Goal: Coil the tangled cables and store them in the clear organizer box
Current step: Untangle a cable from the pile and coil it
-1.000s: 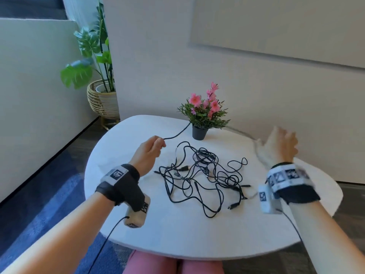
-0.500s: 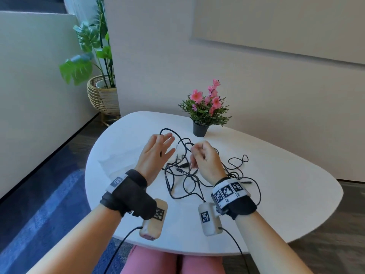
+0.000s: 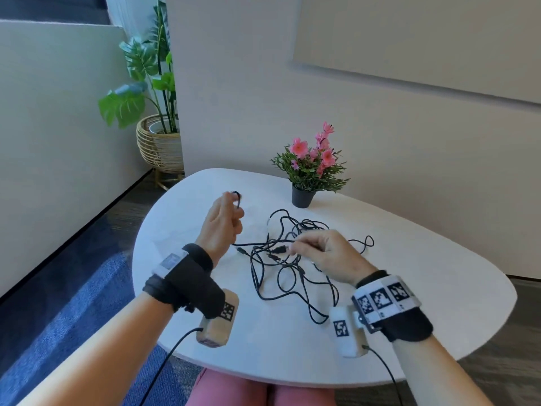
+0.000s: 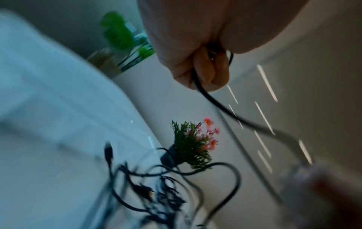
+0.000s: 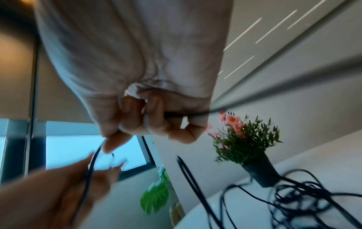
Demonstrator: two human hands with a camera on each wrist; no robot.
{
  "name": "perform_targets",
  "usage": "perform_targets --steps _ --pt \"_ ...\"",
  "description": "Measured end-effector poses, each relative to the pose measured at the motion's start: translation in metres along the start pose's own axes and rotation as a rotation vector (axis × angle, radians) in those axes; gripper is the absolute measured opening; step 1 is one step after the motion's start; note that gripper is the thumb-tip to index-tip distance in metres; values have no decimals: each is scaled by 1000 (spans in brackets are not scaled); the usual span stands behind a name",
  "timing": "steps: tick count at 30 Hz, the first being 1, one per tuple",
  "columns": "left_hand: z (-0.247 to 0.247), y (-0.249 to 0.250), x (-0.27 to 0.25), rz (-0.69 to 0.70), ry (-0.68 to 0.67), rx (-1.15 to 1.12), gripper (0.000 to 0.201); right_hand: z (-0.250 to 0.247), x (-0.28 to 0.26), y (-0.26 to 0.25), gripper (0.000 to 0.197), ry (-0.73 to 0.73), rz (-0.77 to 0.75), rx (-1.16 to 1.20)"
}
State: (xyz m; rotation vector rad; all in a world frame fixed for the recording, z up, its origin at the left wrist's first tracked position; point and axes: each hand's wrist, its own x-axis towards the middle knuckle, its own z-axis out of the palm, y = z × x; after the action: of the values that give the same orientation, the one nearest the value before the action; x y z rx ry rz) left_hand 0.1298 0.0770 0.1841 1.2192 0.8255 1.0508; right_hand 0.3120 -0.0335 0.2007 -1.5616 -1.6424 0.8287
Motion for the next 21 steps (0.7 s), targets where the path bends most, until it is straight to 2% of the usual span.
perform_targets --steps 2,5,8,10,12,15,18,21 --pt "4 -3 -7 -2 -141 231 48 -10 2 -9 17 44 -46 -14" --pt "17 -5 -20 44 -313 633 56 -10 7 -18 15 73 -123 -47" --pt "23 -4 -26 103 -432 711 59 -10 14 -15 13 151 -167 -19" --pt "25 -2 -26 160 -451 678 41 -11 17 -9 11 230 -157 44" --pt "28 -1 -27 194 -443 554 32 -9 19 -6 9 308 -167 115" --pt "35 -3 -29 174 -406 212 36 2 20 -3 7 354 -117 177" --pt "41 -6 -23 118 -296 -90 37 15 21 7 7 344 -40 238" --pt "38 -5 -17 147 -228 -128 43 26 18 17 9 385 -39 227"
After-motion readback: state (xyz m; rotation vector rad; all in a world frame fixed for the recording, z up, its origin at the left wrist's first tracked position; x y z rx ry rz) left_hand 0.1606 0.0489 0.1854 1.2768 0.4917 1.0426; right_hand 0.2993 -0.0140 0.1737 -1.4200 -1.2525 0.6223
